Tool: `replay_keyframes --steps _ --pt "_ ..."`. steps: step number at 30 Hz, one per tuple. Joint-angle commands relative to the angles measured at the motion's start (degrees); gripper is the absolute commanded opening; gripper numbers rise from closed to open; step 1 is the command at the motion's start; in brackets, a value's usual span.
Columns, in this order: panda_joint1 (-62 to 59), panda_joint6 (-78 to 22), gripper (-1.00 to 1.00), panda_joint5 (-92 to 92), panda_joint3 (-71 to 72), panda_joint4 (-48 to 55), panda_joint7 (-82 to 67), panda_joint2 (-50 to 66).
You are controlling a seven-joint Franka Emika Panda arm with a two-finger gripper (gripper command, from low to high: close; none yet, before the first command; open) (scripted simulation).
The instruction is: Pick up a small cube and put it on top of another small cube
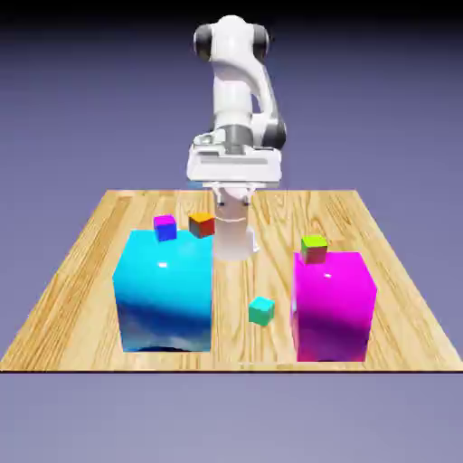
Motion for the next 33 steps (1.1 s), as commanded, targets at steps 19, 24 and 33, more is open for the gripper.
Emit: replay_keyframes --steps 19,24,33 --pt "13.67 -15.15 0.00 -10.88 -2.05 2.65 -28.55 34.83" --pt "15.34 -6.11 0.00 -13.91 -4.79 4.01 -26.06 45.21" --pt "13.64 -15.34 -1.00 -10.82 -1.99 2.63 -28.60 34.61"
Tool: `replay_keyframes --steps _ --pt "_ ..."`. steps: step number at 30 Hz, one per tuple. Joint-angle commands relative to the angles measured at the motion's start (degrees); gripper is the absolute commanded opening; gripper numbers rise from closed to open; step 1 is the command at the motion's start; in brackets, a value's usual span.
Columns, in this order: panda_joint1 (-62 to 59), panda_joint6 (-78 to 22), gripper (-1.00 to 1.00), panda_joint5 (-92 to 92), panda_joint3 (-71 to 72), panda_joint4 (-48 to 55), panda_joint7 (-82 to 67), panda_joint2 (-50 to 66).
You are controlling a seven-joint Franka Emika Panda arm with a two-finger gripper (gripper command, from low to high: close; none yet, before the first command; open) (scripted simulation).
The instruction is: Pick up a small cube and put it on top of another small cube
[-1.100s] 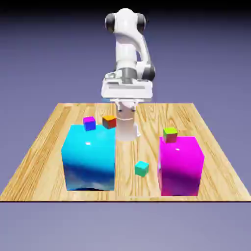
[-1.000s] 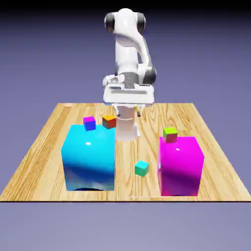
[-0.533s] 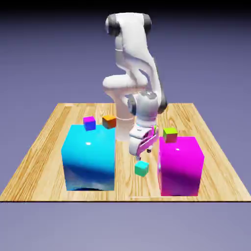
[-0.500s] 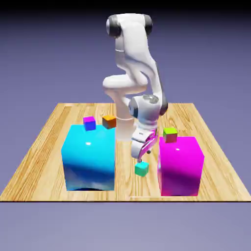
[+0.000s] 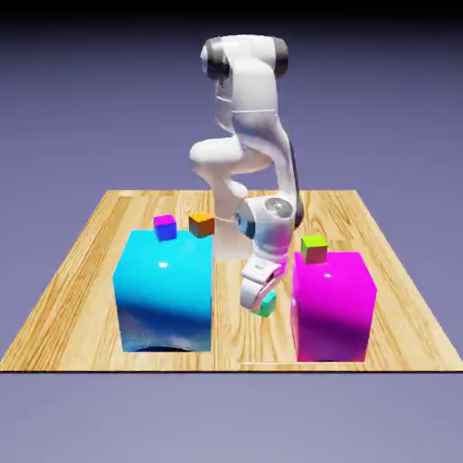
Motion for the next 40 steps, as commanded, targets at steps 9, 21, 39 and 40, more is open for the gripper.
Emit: replay_keyframes --steps 9,21,39,40 --pt "-14.00 -10.12 -1.00 -13.33 3.72 12.86 -2.78 -9.13" --pt "-26.72 -36.19 -1.00 -4.24 -2.28 16.85 22.27 -25.33" --pt "-33.44 -41.91 1.00 6.49 -8.84 6.06 45.96 -34.86" --pt "-33.40 -44.40 1.00 6.60 -8.66 8.01 45.98 -35.40"
